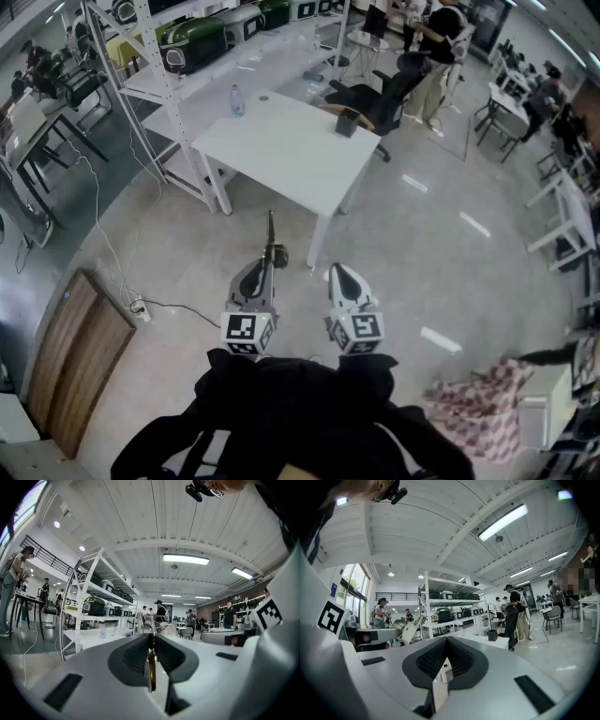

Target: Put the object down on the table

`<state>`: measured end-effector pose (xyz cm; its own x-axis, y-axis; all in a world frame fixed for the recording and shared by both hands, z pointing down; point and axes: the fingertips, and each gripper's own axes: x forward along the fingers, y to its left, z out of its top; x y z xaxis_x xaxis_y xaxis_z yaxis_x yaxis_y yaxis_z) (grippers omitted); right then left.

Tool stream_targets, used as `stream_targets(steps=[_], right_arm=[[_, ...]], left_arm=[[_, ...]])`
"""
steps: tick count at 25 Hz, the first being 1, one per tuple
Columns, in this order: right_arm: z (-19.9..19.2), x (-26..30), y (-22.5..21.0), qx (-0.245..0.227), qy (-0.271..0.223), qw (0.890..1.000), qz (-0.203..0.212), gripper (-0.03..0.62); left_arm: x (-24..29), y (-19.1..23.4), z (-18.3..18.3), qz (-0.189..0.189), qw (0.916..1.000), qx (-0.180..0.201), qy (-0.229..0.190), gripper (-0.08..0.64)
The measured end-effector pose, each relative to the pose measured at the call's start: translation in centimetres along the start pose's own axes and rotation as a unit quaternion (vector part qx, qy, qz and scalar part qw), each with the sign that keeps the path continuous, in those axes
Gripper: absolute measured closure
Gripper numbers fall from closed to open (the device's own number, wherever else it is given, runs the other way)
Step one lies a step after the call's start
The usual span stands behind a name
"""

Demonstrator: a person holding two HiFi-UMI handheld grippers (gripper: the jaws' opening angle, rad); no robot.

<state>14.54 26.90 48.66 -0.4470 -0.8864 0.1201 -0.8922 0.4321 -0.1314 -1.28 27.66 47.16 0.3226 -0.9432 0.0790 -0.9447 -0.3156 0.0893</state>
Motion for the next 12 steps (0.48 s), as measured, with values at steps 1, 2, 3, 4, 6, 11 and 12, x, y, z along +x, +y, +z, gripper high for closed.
stream_targets(steps=[1, 2, 3, 4, 6, 11, 12], right_arm=[[0.0, 0.1, 0.1, 0.0, 0.0, 1.0, 0.0, 0.591], [0.1, 0.2, 0.2, 0.0, 0.0, 1.0, 0.001, 0.591], [0.1, 0.3, 0.3, -0.001, -0.002, 1.0, 0.001, 0.591], [0.2, 0.4, 0.5, -0.004, -0.004, 1.0, 0.002, 0.591], [0.4, 0.6, 1.0, -0.01, -0.007, 1.0, 0.001, 0.591], [-0.2, 0.7, 2.1, -0.002, 0.0, 1.0, -0.008, 0.591], [-0.2, 0.9, 2.2, 0.007, -0.004, 1.0, -0.009, 0.591]], left_arm=[[0.0, 0.1, 0.0, 0.0, 1.0, -0.001, 0.0, 0.523], [0.0, 0.1, 0.0, 0.0, 1.0, -0.001, 0.0, 0.523], [0.0, 0.2, 0.0, -0.001, 1.0, -0.001, 0.0, 0.523], [0.0, 0.3, 0.1, -0.002, 1.0, -0.001, -0.001, 0.523], [-0.2, 0.7, 0.2, -0.005, 1.0, 0.001, -0.001, 0.523], [-1.0, 1.4, 0.1, -0.013, 0.9999, 0.002, -0.001, 0.523], [-1.0, 1.6, 0.0, -0.015, 0.9999, 0.003, 0.0, 0.523]])
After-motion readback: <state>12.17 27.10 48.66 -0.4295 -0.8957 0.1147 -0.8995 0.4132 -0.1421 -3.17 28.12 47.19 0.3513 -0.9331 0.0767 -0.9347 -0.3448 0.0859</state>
